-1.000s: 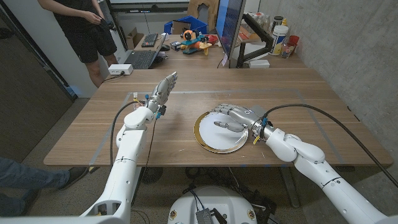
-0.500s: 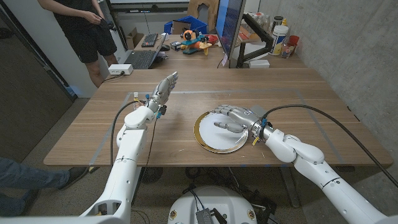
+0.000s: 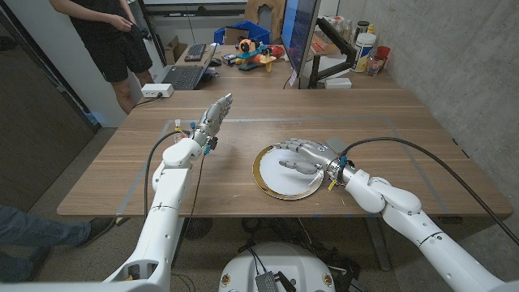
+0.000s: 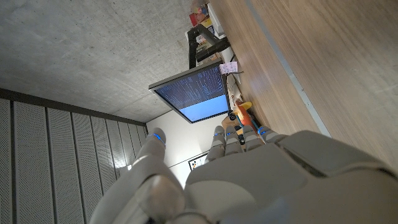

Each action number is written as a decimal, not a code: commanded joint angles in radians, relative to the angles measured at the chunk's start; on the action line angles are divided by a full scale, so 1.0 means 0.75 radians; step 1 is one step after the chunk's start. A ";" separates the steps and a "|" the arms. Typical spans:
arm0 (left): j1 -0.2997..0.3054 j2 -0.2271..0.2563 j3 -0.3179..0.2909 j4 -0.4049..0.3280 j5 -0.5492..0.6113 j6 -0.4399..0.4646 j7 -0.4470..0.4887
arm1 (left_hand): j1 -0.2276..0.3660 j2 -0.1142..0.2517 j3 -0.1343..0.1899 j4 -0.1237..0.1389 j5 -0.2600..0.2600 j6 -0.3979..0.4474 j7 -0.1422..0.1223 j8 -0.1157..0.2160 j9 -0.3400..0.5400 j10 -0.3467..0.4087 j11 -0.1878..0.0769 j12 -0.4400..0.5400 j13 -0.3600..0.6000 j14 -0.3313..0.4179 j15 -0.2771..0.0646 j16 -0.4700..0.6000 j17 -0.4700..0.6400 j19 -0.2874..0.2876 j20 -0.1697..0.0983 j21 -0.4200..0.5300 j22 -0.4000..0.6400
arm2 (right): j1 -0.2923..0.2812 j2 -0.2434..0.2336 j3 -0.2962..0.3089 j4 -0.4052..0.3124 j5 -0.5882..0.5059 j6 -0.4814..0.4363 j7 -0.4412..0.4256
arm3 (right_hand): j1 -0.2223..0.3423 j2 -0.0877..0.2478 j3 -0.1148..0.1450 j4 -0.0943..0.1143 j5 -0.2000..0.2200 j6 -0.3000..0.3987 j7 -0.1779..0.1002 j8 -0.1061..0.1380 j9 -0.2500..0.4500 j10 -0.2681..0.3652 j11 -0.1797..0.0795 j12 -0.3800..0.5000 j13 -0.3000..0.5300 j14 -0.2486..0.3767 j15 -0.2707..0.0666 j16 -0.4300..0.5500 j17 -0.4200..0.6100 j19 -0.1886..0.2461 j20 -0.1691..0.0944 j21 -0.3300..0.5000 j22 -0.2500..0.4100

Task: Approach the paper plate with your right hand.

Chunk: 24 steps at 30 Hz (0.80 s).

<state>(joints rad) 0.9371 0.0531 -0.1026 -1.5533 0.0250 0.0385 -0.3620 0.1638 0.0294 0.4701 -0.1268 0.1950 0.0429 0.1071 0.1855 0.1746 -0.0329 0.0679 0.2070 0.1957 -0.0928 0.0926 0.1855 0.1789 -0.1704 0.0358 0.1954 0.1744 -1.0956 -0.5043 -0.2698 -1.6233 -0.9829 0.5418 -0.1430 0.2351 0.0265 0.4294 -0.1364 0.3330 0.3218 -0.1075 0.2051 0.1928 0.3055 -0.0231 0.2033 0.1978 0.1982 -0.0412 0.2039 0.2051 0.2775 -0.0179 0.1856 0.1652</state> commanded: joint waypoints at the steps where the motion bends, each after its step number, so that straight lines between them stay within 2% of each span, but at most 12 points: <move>1: -0.002 0.000 -0.006 0.014 -0.001 -0.001 0.002 | 0.001 0.018 -0.004 -0.003 -0.005 0.009 0.003 0.003 0.006 -0.007 -0.002 0.006 0.002 -0.012 -0.004 0.002 0.003 -0.009 0.000 0.000 0.008 | 0.011 -0.005 -0.016 0.011 0.005 -0.011 0.025 | 0.011 0.000 0.009 0.004 0.009 0.009 0.000 0.006 0.004 0.004 0.001 0.000 0.002 0.004 -0.009 0.005 0.000 -0.003 -0.002 -0.004 0.005; 24: -0.011 0.002 -0.009 0.023 -0.004 -0.003 -0.002 | 0.000 0.019 -0.005 -0.003 -0.005 0.009 0.002 0.003 0.006 -0.010 0.000 0.005 0.002 -0.013 -0.005 0.002 0.003 -0.014 0.001 -0.001 0.008 | 0.016 -0.009 -0.040 0.018 -0.008 -0.041 0.032 | 0.011 0.003 0.013 0.005 0.010 0.016 0.000 0.006 0.004 0.010 -0.001 0.001 0.002 0.009 -0.011 0.006 0.000 -0.012 -0.003 -0.003 0.005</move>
<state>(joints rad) 0.9317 0.0543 -0.1080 -1.5414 0.0237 0.0384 -0.3619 0.1626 0.0386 0.4701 -0.1267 0.1950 0.0429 0.1071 0.1855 0.1746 -0.0329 0.0679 0.2070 0.1957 -0.0928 0.0926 0.1855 0.1789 -0.1704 0.0357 0.1954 0.1743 -1.0853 -0.5087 -0.2914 -1.6122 -0.9859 0.5201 -0.1249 0.2351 0.0265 0.4335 -0.1322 0.3364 0.3277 -0.1085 0.2051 0.1928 0.3054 -0.0230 0.2033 0.1976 0.1982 -0.0412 0.2040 0.2051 0.2721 -0.0234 0.1856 0.1652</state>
